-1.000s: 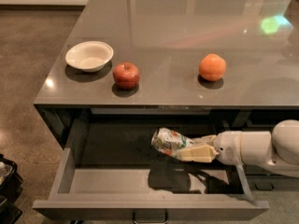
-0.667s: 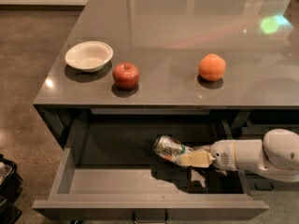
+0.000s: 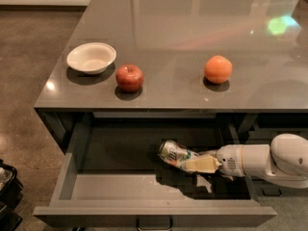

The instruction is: Place 7up can into top drawer

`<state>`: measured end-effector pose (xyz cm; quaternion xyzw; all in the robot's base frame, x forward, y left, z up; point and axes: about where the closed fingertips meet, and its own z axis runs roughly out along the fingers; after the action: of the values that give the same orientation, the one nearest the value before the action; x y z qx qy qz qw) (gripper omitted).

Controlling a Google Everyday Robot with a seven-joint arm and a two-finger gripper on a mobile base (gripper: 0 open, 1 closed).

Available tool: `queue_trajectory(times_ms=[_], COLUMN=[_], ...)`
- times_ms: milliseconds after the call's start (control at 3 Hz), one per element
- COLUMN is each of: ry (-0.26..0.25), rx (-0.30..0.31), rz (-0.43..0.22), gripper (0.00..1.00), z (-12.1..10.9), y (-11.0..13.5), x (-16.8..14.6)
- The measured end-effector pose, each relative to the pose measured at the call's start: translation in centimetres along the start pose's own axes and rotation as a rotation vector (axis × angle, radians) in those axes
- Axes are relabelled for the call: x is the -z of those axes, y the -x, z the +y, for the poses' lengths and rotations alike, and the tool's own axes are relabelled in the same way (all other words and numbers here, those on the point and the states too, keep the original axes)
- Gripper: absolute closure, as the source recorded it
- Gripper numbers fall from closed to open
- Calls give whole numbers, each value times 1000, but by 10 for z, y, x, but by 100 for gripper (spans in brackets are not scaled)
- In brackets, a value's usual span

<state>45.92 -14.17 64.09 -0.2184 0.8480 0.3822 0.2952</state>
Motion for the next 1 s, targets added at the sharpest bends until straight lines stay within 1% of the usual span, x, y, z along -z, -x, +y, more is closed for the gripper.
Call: queue_trajectory(times_ms=[667,1000], ry=[-3,-39], rx=[4,39], rz=[3,21], gripper=[12,0], z=[1,3], y=[0,0], x=[-1,-3])
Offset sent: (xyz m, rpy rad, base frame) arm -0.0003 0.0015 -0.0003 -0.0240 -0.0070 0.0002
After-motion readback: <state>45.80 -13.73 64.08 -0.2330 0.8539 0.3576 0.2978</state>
